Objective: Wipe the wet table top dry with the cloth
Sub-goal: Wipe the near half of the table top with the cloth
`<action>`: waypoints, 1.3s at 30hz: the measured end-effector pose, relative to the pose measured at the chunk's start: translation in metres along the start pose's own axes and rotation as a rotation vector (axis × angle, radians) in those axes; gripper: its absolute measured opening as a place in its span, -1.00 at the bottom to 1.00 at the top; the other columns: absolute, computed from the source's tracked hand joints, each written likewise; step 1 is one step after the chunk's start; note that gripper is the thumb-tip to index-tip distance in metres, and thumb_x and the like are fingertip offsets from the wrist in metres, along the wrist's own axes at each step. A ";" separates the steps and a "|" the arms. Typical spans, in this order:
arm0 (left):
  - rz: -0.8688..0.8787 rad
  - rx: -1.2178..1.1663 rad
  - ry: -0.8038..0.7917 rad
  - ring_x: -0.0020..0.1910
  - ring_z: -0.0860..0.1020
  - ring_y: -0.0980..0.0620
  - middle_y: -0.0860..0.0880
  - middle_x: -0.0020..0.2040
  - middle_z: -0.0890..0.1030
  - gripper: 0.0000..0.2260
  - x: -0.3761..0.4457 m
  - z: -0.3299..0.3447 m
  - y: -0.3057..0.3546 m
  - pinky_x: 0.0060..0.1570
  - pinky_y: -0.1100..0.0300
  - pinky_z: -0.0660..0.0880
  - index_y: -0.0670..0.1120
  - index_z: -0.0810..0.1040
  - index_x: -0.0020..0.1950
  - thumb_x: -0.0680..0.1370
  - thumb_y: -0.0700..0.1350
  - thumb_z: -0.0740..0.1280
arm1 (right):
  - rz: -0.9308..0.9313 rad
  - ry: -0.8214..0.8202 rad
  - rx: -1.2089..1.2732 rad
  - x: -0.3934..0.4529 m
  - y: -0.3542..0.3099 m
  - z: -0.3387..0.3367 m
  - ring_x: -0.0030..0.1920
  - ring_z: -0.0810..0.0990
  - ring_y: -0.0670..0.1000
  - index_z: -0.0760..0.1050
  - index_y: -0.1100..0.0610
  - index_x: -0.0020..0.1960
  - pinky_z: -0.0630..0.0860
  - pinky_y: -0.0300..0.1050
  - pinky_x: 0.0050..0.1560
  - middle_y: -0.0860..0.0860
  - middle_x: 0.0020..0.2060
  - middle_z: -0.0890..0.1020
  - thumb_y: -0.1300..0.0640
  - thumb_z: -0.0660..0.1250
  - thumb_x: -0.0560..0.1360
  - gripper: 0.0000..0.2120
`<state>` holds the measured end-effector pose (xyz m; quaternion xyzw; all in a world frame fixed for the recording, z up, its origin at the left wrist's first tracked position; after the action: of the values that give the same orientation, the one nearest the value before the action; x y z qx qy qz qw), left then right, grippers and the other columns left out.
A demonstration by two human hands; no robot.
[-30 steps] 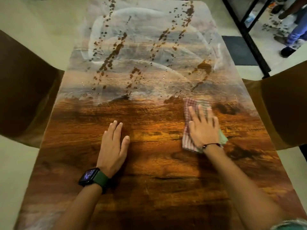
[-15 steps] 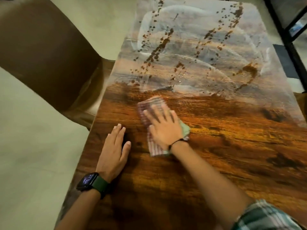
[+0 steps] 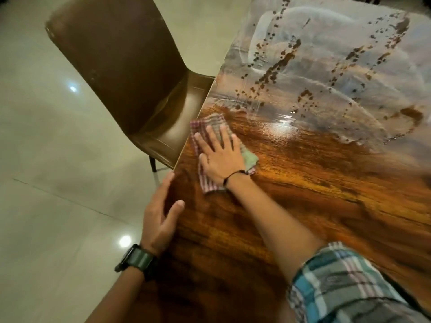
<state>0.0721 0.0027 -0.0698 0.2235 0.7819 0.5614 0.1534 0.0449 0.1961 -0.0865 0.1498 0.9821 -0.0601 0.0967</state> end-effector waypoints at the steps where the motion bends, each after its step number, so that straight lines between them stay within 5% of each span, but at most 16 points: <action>1: -0.016 -0.053 0.034 0.34 0.31 0.27 0.27 0.35 0.33 -0.43 -0.001 -0.004 -0.001 0.27 0.31 0.30 0.17 0.25 0.38 0.41 0.31 0.20 | -0.049 0.005 0.002 -0.018 -0.013 0.005 0.51 -0.22 0.19 -0.12 -0.13 0.53 -0.25 0.20 0.46 0.01 0.54 -0.10 -0.12 -0.17 0.57 -0.47; 6: -0.035 -0.076 0.039 0.38 0.30 0.18 0.11 0.38 0.34 -0.48 -0.010 -0.011 -0.003 0.36 0.07 0.29 0.08 0.27 0.38 0.44 0.15 0.19 | -0.365 0.059 0.060 -0.134 -0.053 0.032 0.48 0.12 0.21 0.14 -0.08 0.48 -0.03 0.20 0.40 0.04 0.49 0.23 -0.10 0.03 0.50 -0.45; 9: -0.002 -0.031 0.007 0.41 0.27 0.14 0.08 0.41 0.31 -0.46 -0.016 -0.010 -0.002 0.39 0.10 0.26 0.13 0.25 0.38 0.45 0.29 0.17 | -0.461 0.072 -0.016 -0.107 -0.035 0.030 0.47 0.17 0.18 0.16 -0.12 0.48 0.09 0.20 0.42 -0.01 0.48 0.25 -0.11 0.01 0.50 -0.47; 12: -0.051 -0.036 -0.023 0.43 0.22 0.16 0.09 0.44 0.27 -0.41 -0.021 -0.012 -0.004 0.40 0.04 0.23 0.18 0.22 0.38 0.41 0.39 0.12 | -0.302 0.052 -0.036 -0.030 -0.011 0.011 0.52 -0.03 0.14 0.03 -0.18 0.51 -0.08 0.19 0.44 -0.04 0.53 0.07 -0.11 -0.15 0.54 -0.48; 15: -0.082 -0.059 -0.073 0.42 0.20 0.22 0.15 0.45 0.23 -0.34 -0.026 -0.012 -0.005 0.37 0.13 0.21 0.20 0.18 0.39 0.36 0.45 0.11 | -0.083 0.033 -0.032 0.031 0.009 -0.008 0.52 -0.18 0.10 -0.11 -0.18 0.52 -0.19 0.13 0.45 -0.05 0.54 -0.07 -0.06 -0.11 0.61 -0.51; 19: -0.206 -0.317 0.070 0.30 0.26 0.42 0.19 0.41 0.26 -0.37 -0.022 -0.022 -0.005 0.21 0.37 0.27 0.11 0.19 0.43 0.39 0.21 0.22 | -0.028 0.008 -0.013 0.015 -0.016 0.001 0.51 -0.22 0.15 -0.14 -0.14 0.53 -0.22 0.14 0.46 -0.01 0.54 -0.11 -0.11 -0.18 0.59 -0.49; 21: -0.239 -0.432 0.190 0.33 0.28 0.32 0.08 0.44 0.27 -0.41 -0.014 -0.035 -0.004 0.11 0.50 0.30 0.00 0.20 0.44 0.42 0.06 0.21 | -0.117 0.012 -0.025 -0.029 -0.053 0.017 0.52 -0.15 0.19 -0.09 -0.13 0.53 -0.21 0.18 0.46 0.02 0.54 -0.05 -0.15 -0.28 0.51 -0.41; 23: -0.240 -0.513 0.252 0.34 0.32 0.18 0.01 0.42 0.31 -0.43 -0.004 -0.050 -0.004 0.08 0.49 0.35 -0.02 0.22 0.41 0.41 0.02 0.24 | -0.293 0.038 0.025 -0.090 -0.098 0.030 0.49 0.04 0.26 0.11 -0.10 0.50 -0.11 0.22 0.43 0.05 0.51 0.14 -0.14 -0.13 0.50 -0.42; 29: -0.224 -0.412 0.096 0.33 0.36 0.17 -0.04 0.39 0.37 -0.50 0.015 -0.056 -0.001 0.23 0.34 0.31 -0.03 0.25 0.41 0.47 0.00 0.16 | -0.677 0.024 -0.001 -0.154 -0.123 0.047 0.47 0.15 0.19 0.19 -0.12 0.46 0.02 0.21 0.39 -0.01 0.46 0.28 -0.15 0.03 0.53 -0.49; 31: -0.240 -0.449 0.060 0.30 0.39 0.19 -0.04 0.38 0.39 -0.48 0.014 -0.050 0.000 0.17 0.38 0.36 -0.07 0.24 0.42 0.46 -0.01 0.16 | -0.588 0.035 0.011 -0.116 -0.104 0.037 0.47 0.14 0.19 0.24 -0.10 0.45 -0.01 0.21 0.42 -0.01 0.47 0.27 -0.16 -0.01 0.51 -0.48; 34: -0.261 -0.467 0.039 0.30 0.39 0.17 -0.05 0.37 0.39 -0.47 0.008 -0.048 -0.001 0.11 0.44 0.38 -0.09 0.26 0.41 0.45 0.01 0.16 | -0.296 0.022 -0.030 -0.040 -0.064 0.019 0.52 -0.14 0.15 -0.05 -0.14 0.52 -0.22 0.18 0.44 -0.05 0.53 -0.04 -0.21 -0.22 0.52 -0.42; 39: -0.266 -0.429 0.077 0.33 0.37 0.10 -0.06 0.38 0.38 -0.39 -0.007 -0.062 -0.003 0.26 0.30 0.29 -0.10 0.27 0.41 0.40 0.11 0.21 | -0.059 0.028 -0.025 0.005 -0.044 0.007 0.52 -0.19 0.15 -0.09 -0.14 0.53 -0.21 0.16 0.46 0.00 0.54 -0.07 -0.17 -0.16 0.58 -0.47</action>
<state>0.0474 -0.0520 -0.0526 0.0595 0.6727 0.6974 0.2400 0.0278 0.1551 -0.0908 0.1205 0.9880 -0.0485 0.0833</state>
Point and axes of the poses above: each hand's wrist, its own x-axis towards the middle knuckle, its own z-axis out of the palm, y = z × x, the point moved 3 cm from there along x, towards the middle knuckle
